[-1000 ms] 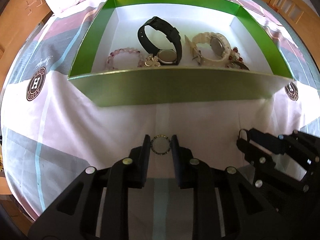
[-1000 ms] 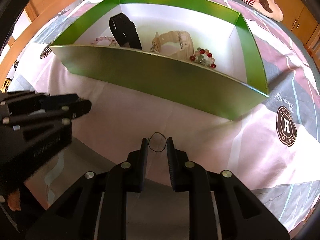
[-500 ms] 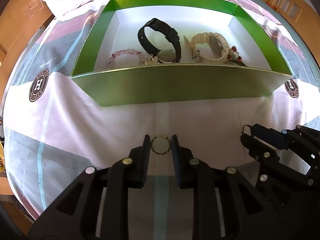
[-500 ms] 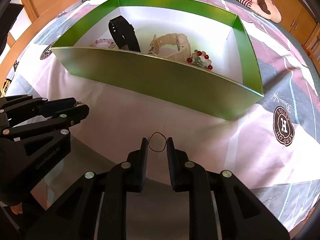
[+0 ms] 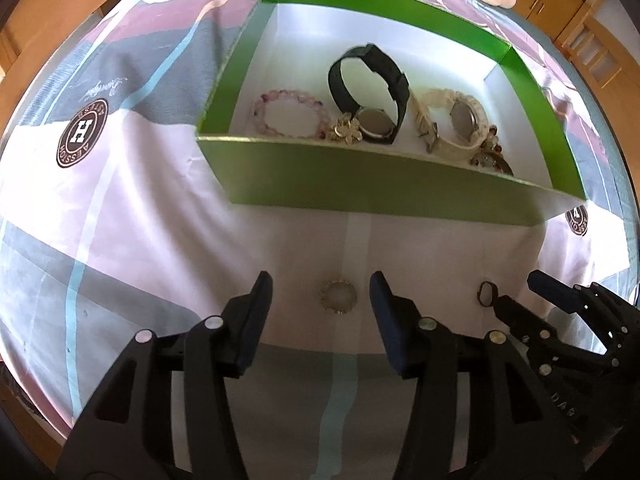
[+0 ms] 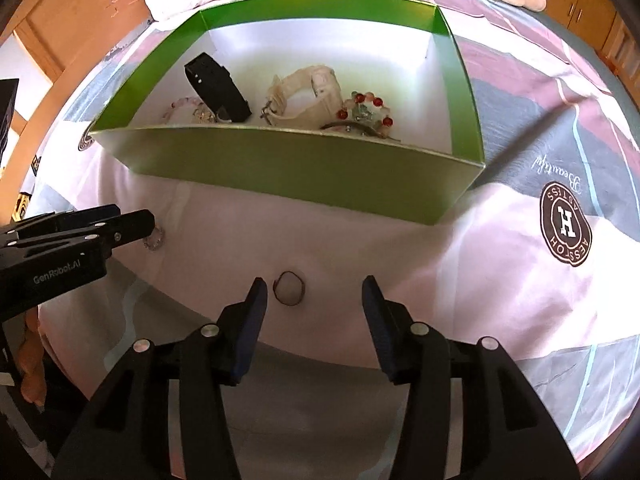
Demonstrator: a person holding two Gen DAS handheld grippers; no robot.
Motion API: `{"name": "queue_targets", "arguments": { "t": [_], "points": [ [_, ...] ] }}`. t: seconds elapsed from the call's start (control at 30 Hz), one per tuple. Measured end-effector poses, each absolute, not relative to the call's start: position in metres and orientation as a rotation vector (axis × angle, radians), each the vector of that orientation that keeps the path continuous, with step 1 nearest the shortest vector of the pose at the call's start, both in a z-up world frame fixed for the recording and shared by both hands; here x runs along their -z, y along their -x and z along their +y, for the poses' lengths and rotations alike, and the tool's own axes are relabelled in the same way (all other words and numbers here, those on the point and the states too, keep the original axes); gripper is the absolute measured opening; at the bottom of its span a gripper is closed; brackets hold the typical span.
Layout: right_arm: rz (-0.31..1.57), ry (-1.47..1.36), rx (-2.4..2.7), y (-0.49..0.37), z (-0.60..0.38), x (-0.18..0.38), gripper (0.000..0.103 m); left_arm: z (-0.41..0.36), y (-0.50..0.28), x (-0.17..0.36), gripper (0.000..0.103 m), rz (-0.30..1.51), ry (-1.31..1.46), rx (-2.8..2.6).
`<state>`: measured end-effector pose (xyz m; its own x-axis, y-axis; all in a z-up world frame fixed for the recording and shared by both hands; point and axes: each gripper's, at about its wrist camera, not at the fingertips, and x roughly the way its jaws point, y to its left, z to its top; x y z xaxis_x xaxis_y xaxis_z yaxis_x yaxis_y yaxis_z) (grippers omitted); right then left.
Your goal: Organize jewelry
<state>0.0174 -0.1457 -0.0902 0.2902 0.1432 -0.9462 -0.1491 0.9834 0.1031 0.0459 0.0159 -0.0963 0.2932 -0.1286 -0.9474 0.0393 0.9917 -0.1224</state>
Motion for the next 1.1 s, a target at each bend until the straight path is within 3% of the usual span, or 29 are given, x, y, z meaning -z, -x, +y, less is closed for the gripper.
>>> {"name": "queue_targets", "arguments": {
  "t": [0.23,0.47,0.6,1.1],
  "points": [
    [1.287,0.184,-0.157,-0.013,-0.130,0.105,0.050,0.012,-0.047,0.101,0.054,1.282,0.074,0.111],
    [1.290,0.166,-0.145,-0.015,-0.137,0.106,0.050,0.016,-0.040,0.096,0.054,1.242,0.052,0.068],
    [1.286,0.159,-0.146,-0.015,-0.137,0.108,0.050,0.013,-0.038,0.087,0.067,1.206,0.020,0.062],
    [1.279,0.138,-0.122,-0.022,-0.136,0.109,0.050,0.004,-0.038,0.094,0.068,1.230,-0.029,0.071]
  ]
}}
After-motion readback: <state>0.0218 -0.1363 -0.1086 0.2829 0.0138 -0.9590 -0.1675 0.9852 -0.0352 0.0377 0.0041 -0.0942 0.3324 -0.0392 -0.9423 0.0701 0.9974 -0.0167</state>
